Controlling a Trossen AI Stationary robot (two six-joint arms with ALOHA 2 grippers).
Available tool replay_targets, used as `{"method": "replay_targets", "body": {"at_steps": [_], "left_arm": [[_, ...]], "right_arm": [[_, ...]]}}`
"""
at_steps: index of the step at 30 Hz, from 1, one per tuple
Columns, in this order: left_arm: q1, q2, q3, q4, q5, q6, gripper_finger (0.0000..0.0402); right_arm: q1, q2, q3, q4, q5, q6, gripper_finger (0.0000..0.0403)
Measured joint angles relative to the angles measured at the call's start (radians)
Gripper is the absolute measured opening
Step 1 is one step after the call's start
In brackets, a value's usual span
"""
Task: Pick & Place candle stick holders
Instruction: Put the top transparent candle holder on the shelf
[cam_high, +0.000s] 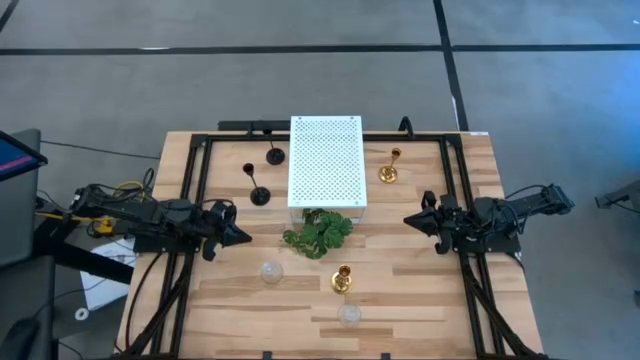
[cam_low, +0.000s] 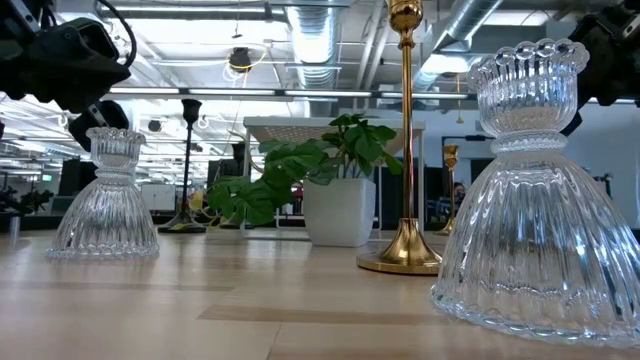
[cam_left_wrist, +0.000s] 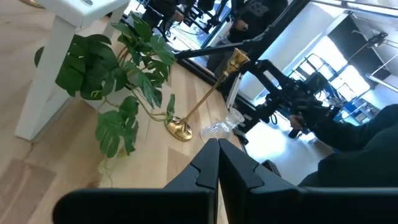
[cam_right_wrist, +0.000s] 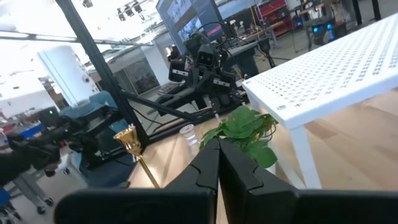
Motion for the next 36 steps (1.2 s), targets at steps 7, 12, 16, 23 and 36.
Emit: {"method": "replay_targets", "body": {"at_steps": [7,12,16,23,36], "left_arm": [[0.0,0.0,0.0,0.003,0.0,-0.002,0.0006],[0.0,0.0,0.0,0.006,-0.005,0.008,0.0006],[0.0,0.0,0.0,0.014,-0.015,0.008,0.0006],[0.0,0.0,0.0,0.099,-0.018,0.006,0.0006],[0.0,0.057,0.0,0.232,-0.208,0.077,0.0005]], "right_arm": [[0.0,0.0,0.0,0.0,0.001,0.0,0.0],[0.0,0.0,0.0,0.002,0.005,0.001,0.0],[0.0,0.0,0.0,0.003,0.033,0.024,0.0],[0.001,0.0,0.0,0.016,0.105,0.094,0.0],[0.0,0.0,0.0,0.047,0.221,0.003,0.0]]}}
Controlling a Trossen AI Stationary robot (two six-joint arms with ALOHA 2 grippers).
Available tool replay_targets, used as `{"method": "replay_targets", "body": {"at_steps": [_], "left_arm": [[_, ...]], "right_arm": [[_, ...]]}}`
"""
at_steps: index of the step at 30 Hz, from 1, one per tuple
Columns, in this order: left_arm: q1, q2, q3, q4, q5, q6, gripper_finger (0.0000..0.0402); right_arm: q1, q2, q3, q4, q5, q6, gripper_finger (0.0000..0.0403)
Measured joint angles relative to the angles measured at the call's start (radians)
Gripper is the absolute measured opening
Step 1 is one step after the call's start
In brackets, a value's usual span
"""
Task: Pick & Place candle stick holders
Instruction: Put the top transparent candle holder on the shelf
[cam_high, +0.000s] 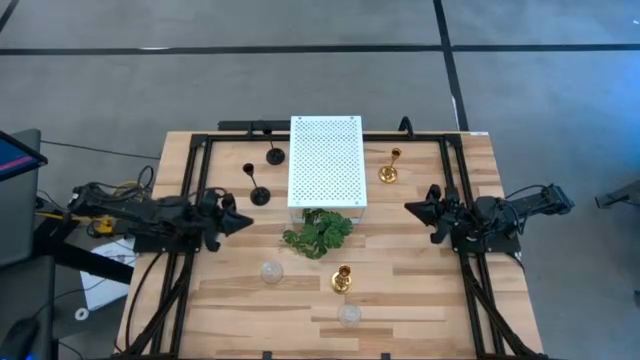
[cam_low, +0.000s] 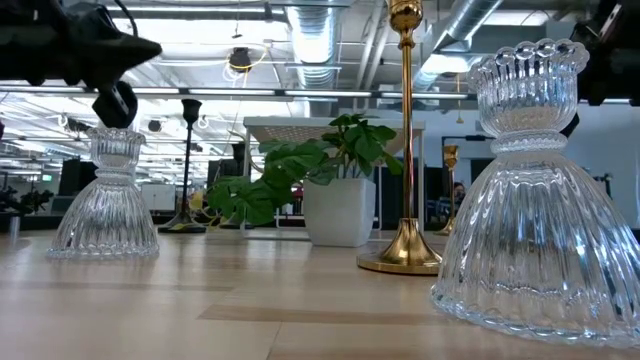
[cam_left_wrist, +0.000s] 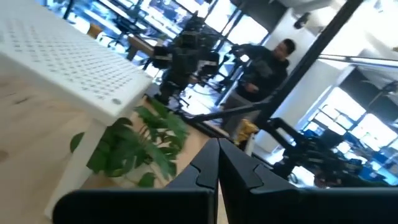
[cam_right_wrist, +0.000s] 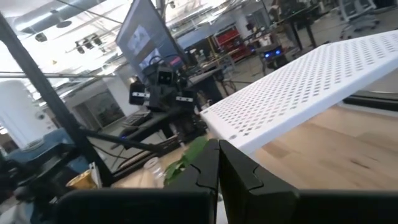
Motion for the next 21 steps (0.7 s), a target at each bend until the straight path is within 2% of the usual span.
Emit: {"method": "replay_targets", "body": {"at_steps": [6,10,16,19,21], "left_arm": [[0.0,0.167,0.068,0.063,-0.027,0.02,0.0004],[0.0,0.317,0.173,0.07,-0.016,0.126,0.0004],[0.0,0.497,0.299,0.066,0.127,0.288,0.0004],[-0.006,0.522,0.315,0.066,0.2,0.29,0.0003],[-0.026,0.519,0.315,0.045,0.21,0.269,0.0003]], "right_arm": [[0.0,0.0,0.0,0.0,0.012,-0.003,0.0],[0.0,0.0,0.0,0.0,0.012,-0.003,0.0],[0.0,0.0,0.0,-0.001,0.012,0.001,0.0],[0.0,0.0,0.0,-0.001,0.014,0.012,0.0],[0.0,0.0,0.0,0.0,0.029,0.014,0.0]]}}
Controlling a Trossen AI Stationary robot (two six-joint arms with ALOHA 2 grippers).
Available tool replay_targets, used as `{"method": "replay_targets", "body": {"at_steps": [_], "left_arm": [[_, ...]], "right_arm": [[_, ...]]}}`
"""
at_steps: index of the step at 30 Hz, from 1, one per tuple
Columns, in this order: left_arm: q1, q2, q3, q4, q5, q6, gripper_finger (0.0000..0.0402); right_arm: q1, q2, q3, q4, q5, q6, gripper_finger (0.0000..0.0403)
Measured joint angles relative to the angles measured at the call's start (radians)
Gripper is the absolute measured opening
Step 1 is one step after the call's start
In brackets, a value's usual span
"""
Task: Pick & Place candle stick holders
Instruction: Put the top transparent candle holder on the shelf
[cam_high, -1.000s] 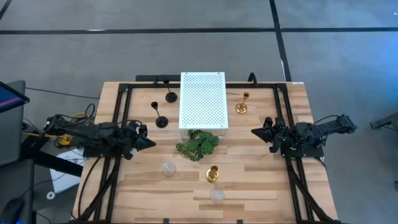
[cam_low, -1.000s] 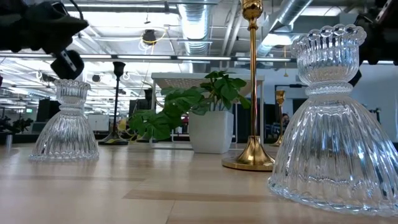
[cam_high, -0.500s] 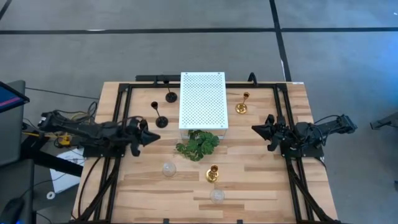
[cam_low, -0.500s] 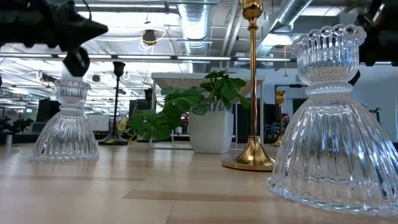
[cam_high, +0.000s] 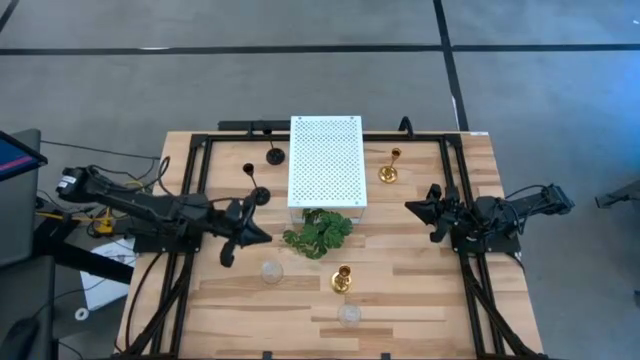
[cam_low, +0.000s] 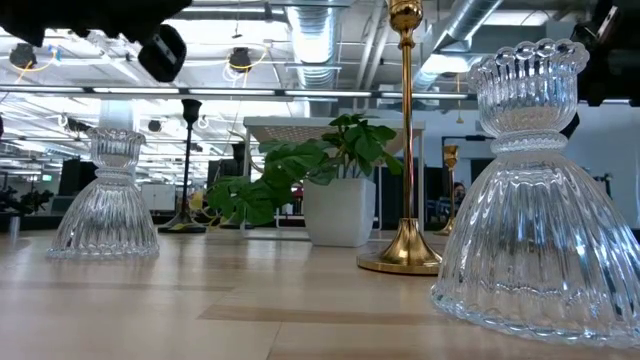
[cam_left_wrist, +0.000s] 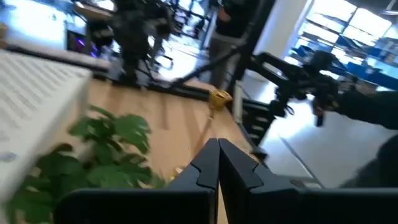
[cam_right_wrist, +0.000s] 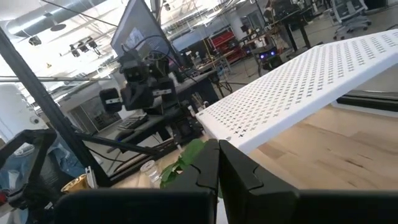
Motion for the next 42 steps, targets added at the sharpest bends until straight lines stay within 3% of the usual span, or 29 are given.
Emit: {"method": "replay_targets", "body": {"at_steps": [6,12,15,23,35,42], "left_arm": [[-0.123,-0.069,0.0,-0.127,-0.045,-0.03,0.0003],[-0.277,-0.195,0.0,-0.299,-0.144,-0.025,0.0003],[-0.341,-0.209,0.0,-0.298,-0.187,-0.024,0.0003],[-0.424,-0.065,-0.034,-0.331,-0.346,0.01,0.0003],[-0.432,0.073,-0.035,-0.321,-0.321,0.004,0.0004],[-0.432,0.118,-0.035,-0.324,-0.365,0.004,0.0005]], "right_arm": [[0.0,0.0,0.0,0.0,0.109,0.083,0.0],[0.0,0.0,0.0,-0.001,0.141,0.17,0.0],[0.0,0.0,0.0,-0.001,0.142,0.176,0.0],[0.0,0.0,0.0,0.0,0.218,0.178,0.0],[0.0,0.0,0.0,-0.006,0.219,0.178,0.0],[0.0,0.0,0.0,-0.007,0.218,0.178,0.0]]}}
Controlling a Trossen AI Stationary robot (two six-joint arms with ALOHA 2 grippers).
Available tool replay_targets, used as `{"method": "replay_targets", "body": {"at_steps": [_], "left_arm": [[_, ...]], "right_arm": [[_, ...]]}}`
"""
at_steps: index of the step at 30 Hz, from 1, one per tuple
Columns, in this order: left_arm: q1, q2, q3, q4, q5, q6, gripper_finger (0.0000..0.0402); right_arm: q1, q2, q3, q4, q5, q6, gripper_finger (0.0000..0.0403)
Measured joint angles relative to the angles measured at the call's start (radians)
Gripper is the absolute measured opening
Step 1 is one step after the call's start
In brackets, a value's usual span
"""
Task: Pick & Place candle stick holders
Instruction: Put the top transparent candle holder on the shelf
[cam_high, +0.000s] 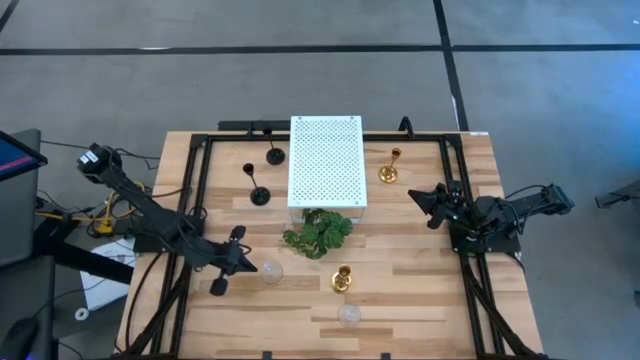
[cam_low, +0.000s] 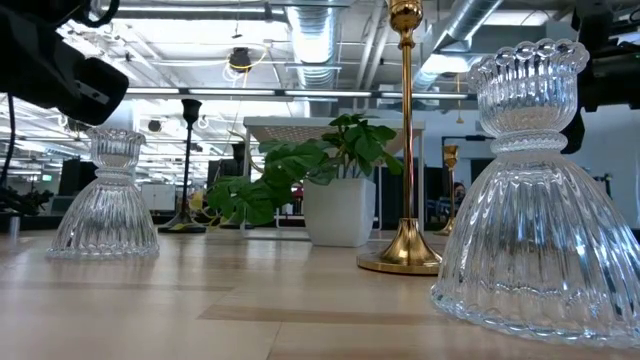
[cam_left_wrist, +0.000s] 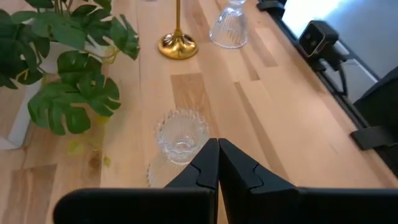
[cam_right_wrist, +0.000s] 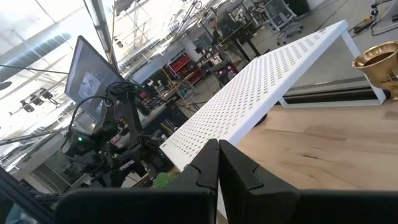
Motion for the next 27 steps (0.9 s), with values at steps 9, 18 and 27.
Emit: {"method": "replay_targets", "body": {"at_steps": [9,18,27], "left_arm": [[0.002,0.061,0.0,-0.008,-0.027,-0.017,0.0005],[0.002,0.082,0.0,-0.028,-0.045,-0.048,0.0005],[0.047,0.142,0.0,-0.058,-0.055,-0.214,0.0046]], "right_arm": [[0.001,0.0,0.0,0.0,-0.003,0.0,0.0],[0.001,0.0,0.0,-0.001,-0.003,-0.001,0.0],[0.001,0.0,0.0,-0.019,-0.003,-0.001,0.0]]}}
